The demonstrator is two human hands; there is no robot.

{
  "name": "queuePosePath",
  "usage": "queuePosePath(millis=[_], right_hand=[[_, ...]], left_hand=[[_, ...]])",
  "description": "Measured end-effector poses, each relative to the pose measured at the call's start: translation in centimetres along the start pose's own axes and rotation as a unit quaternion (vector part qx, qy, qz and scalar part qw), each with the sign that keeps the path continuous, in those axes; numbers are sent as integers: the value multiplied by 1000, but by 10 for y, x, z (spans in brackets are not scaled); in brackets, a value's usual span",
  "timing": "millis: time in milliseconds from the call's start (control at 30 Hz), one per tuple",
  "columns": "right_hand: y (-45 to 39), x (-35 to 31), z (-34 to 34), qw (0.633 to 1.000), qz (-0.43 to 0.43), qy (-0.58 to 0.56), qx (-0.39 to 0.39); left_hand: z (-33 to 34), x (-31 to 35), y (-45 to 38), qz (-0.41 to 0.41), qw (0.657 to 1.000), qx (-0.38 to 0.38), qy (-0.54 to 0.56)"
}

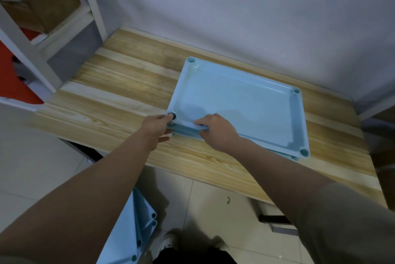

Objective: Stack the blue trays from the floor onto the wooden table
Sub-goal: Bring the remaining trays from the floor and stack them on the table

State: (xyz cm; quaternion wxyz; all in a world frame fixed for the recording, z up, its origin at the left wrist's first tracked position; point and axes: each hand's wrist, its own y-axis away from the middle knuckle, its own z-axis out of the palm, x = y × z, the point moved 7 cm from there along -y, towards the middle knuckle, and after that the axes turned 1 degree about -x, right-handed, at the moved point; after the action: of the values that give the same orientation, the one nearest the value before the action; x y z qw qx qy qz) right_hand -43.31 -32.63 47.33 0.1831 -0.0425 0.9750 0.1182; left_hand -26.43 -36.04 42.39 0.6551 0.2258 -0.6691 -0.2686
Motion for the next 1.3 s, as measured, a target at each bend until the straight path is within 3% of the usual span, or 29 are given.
queuePosePath(millis=[167, 267, 433, 733, 833, 933, 1033, 1167, 1300], right_hand=[[-18, 7, -13, 999, 18, -31, -9], [-41, 19, -31, 999, 23, 9, 38], [-92, 39, -54, 997, 39, 40, 53], [-174, 54, -60, 996, 27, 86, 27], [-178, 63, -44, 992, 20, 127, -8], [-176, 65, -40, 987, -3, 159, 20], [-177, 69, -36, 987, -5, 161, 2], [-175, 69, -37, 990, -15, 137, -33], [-146, 78, -44, 998, 5, 68, 10]], left_hand=[[-8, 14, -17, 11, 994, 5, -107], [-5, 27, -30, 19, 995, 13, -101], [11, 49, -52, 39, 992, 26, -118], [42, 82, -89, 101, 951, 51, -287], [42, 78, -99, 109, 940, 50, -318], [42, 74, -105, 112, 941, 47, -317], [45, 72, -109, 126, 943, 33, -307], [45, 71, -112, 131, 940, 45, -312], [42, 73, -109, 131, 920, 93, -356]])
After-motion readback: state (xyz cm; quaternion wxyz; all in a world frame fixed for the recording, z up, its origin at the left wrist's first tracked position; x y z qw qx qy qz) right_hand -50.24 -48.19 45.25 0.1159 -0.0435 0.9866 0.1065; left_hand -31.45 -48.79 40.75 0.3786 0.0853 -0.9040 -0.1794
